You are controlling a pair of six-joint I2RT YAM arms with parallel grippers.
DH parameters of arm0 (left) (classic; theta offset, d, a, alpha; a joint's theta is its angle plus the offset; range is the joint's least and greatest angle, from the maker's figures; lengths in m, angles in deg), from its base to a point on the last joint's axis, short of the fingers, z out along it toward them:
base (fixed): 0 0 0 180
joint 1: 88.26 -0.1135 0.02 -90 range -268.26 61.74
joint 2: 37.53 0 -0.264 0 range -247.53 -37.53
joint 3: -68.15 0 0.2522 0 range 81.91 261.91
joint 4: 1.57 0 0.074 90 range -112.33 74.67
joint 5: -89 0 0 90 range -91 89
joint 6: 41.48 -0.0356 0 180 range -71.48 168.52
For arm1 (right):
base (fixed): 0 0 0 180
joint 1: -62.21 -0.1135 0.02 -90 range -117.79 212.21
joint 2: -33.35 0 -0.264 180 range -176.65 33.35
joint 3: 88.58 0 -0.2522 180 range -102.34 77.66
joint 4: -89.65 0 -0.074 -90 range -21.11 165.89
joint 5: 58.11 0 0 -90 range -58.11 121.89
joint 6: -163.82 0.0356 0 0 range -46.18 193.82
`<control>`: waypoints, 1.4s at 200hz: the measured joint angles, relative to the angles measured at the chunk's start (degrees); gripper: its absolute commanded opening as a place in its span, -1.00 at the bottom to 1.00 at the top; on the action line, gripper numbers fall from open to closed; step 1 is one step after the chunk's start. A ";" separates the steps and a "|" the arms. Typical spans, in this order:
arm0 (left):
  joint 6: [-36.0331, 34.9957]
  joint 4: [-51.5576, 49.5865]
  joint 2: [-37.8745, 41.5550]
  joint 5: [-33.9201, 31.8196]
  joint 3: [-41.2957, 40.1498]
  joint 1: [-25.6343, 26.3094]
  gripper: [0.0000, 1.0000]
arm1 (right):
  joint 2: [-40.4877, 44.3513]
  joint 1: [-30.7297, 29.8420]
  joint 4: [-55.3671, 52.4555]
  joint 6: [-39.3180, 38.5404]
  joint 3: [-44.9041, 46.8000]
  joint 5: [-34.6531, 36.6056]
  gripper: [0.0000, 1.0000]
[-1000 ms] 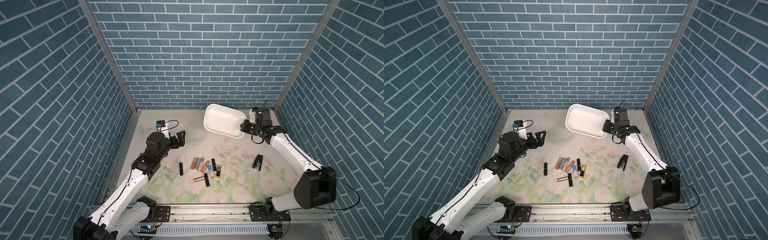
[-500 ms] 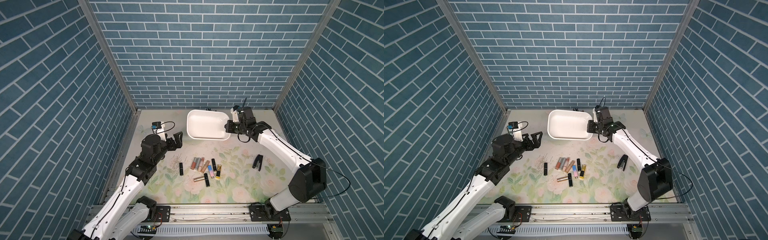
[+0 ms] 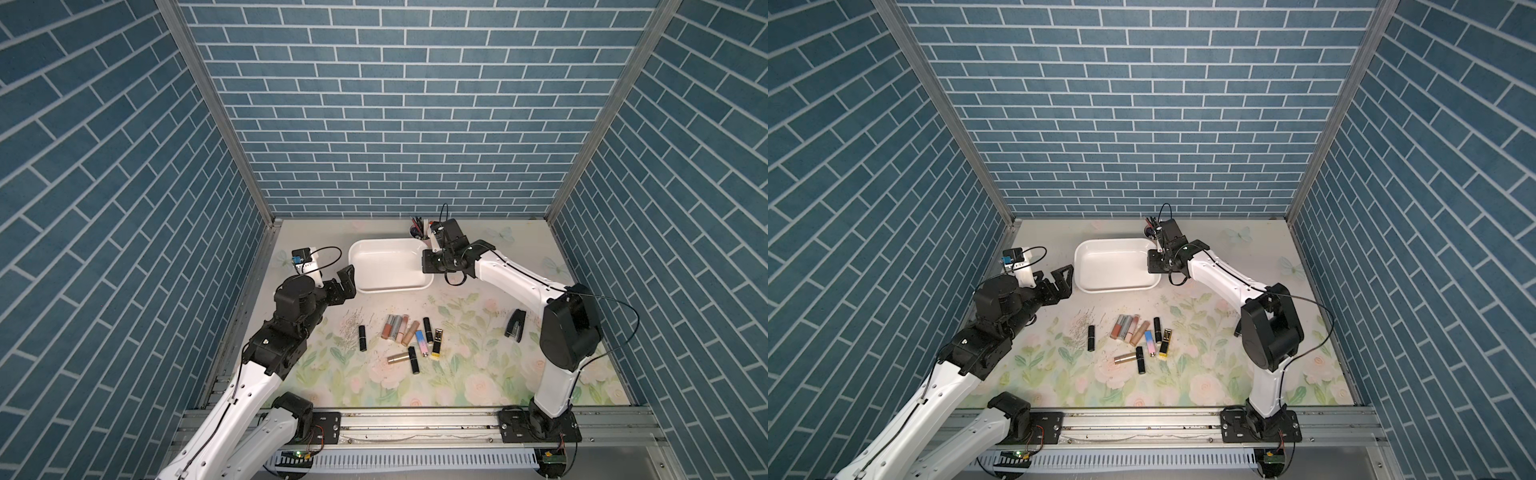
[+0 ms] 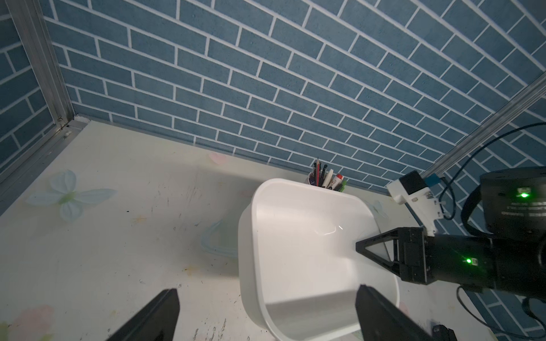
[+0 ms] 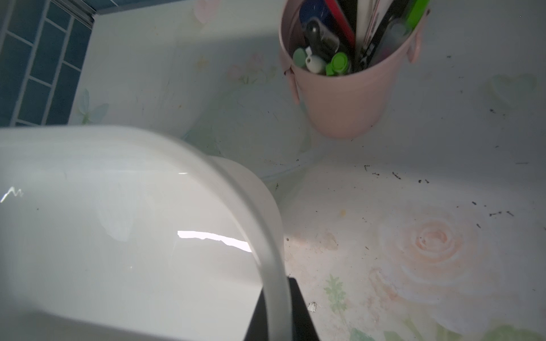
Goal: Put the lipstick into the storage box
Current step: Place the storage box at the center of the board.
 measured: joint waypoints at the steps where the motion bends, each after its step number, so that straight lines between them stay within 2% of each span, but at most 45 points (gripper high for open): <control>1: 0.00 0.00 0.00 -0.02 0.00 0.00 0.99 | -0.26 -0.07 -0.04 0.00 -0.11 0.00 -1.00; 47: 0.00 0.00 -0.72 -0.04 -0.85 0.00 0.99 | -4.98 -0.81 -0.44 0.26 -1.14 1.07 -1.00; 140: 0.02 1.20 -3.45 0.98 -3.56 0.00 0.99 | -9.14 -0.61 -0.52 2.08 -1.11 3.15 -1.00; 280: 0.46 3.69 -5.64 2.56 -6.14 0.00 0.99 | -8.33 0.24 1.18 6.40 5.53 4.33 -1.00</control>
